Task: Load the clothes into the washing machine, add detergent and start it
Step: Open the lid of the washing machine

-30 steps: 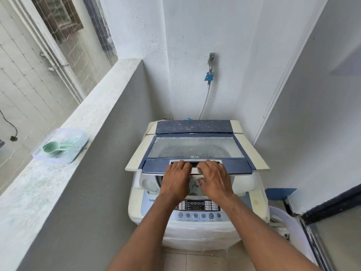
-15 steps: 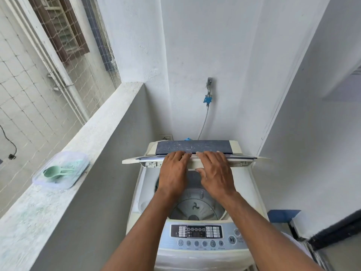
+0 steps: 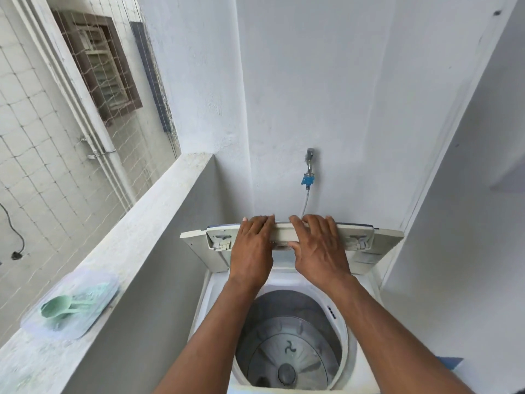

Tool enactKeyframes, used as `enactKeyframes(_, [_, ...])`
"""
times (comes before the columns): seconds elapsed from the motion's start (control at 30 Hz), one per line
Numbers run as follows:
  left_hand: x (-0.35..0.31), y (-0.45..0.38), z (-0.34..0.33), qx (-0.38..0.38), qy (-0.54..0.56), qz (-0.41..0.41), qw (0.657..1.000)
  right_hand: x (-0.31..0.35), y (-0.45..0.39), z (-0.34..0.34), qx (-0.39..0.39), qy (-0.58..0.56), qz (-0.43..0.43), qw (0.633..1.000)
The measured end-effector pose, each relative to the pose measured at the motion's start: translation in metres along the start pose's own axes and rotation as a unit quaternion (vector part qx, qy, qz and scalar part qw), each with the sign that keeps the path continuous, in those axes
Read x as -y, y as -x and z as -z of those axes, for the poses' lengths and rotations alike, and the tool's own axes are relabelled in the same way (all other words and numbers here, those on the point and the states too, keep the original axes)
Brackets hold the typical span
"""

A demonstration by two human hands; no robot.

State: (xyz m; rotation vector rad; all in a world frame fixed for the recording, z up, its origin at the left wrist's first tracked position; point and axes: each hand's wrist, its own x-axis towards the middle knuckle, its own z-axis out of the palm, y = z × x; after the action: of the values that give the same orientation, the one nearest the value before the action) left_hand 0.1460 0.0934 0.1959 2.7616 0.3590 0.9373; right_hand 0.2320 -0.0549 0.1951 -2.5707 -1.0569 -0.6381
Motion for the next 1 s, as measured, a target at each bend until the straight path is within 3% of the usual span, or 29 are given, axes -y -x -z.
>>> enactKeyframes(0.23, [0.015,-0.033,-0.021,-0.007,0.011,-0.004,1.000,-0.016,-0.042,-0.008,0.020,0.004,0.011,1.000])
enactKeyframes(0.6, [0.037,-0.102,-0.044,0.034,0.063,0.003,0.997,-0.041,-0.109,-0.033,0.045,-0.021,0.012,0.999])
enactKeyframes(1.0, [0.054,-0.143,-0.065,0.091,0.038,0.023,0.995,-0.060,-0.144,-0.055,0.100,-0.024,-0.001,0.995])
